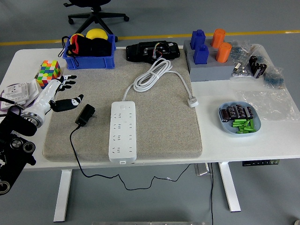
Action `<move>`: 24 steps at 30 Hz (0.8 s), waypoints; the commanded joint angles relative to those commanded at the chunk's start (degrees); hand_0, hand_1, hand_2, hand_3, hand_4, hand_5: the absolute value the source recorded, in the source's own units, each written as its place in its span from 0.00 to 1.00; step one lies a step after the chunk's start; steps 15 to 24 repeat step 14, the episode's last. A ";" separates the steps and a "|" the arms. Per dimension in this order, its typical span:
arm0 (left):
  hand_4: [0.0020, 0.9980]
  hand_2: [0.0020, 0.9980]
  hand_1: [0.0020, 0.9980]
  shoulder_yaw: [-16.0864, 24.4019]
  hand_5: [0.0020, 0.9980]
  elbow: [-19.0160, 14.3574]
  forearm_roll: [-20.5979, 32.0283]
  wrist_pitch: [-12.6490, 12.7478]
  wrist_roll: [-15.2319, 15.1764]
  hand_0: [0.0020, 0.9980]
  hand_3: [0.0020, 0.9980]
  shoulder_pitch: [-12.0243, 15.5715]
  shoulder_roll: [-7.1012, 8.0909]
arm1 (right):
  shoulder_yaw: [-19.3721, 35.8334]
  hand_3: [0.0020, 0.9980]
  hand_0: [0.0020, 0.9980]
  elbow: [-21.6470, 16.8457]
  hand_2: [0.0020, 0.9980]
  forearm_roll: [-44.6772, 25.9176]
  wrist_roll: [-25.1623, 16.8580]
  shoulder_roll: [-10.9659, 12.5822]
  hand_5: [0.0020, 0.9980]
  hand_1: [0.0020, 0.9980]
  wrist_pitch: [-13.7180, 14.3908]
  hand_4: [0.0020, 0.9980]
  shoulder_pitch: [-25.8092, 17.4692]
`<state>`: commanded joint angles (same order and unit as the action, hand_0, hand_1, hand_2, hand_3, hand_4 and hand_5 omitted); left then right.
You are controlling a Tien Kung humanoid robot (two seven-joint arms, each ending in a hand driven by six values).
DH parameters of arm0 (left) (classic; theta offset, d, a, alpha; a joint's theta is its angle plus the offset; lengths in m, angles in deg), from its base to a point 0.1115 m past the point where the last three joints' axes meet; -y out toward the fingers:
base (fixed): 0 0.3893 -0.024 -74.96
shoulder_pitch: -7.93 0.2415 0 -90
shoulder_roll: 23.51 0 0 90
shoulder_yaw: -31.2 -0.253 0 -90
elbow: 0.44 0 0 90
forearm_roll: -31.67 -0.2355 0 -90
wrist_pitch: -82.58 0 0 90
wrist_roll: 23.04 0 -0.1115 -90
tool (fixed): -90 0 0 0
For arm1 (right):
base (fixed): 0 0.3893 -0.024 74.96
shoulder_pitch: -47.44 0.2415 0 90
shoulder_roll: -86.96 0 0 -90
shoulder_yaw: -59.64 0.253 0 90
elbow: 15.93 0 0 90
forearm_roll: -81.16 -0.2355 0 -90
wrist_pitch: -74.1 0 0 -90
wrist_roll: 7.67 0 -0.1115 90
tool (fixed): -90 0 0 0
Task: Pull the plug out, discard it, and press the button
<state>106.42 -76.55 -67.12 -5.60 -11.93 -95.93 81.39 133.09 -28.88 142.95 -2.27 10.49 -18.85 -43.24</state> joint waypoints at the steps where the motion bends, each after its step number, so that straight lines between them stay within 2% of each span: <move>1: 0.67 0.81 0.80 0.11 0.14 -0.01 -0.06 -0.03 0.04 0.83 0.88 0.05 -0.05 | 0.11 0.62 0.70 -0.01 0.66 0.05 -0.01 -0.02 0.49 0.68 0.01 0.71 -0.01; 11: 0.67 0.81 0.80 1.85 0.13 -0.30 -0.47 -0.18 0.18 0.83 0.88 0.78 -0.09 | 1.30 0.62 0.70 0.10 0.66 0.45 0.02 -0.47 0.49 0.68 0.06 0.71 -0.46; 24: 0.67 0.81 0.80 1.92 0.13 -0.41 -0.48 -0.21 0.19 0.83 0.88 1.07 -0.14 | 1.67 0.62 0.70 0.06 0.66 0.52 0.02 -0.71 0.49 0.68 0.04 0.71 -0.59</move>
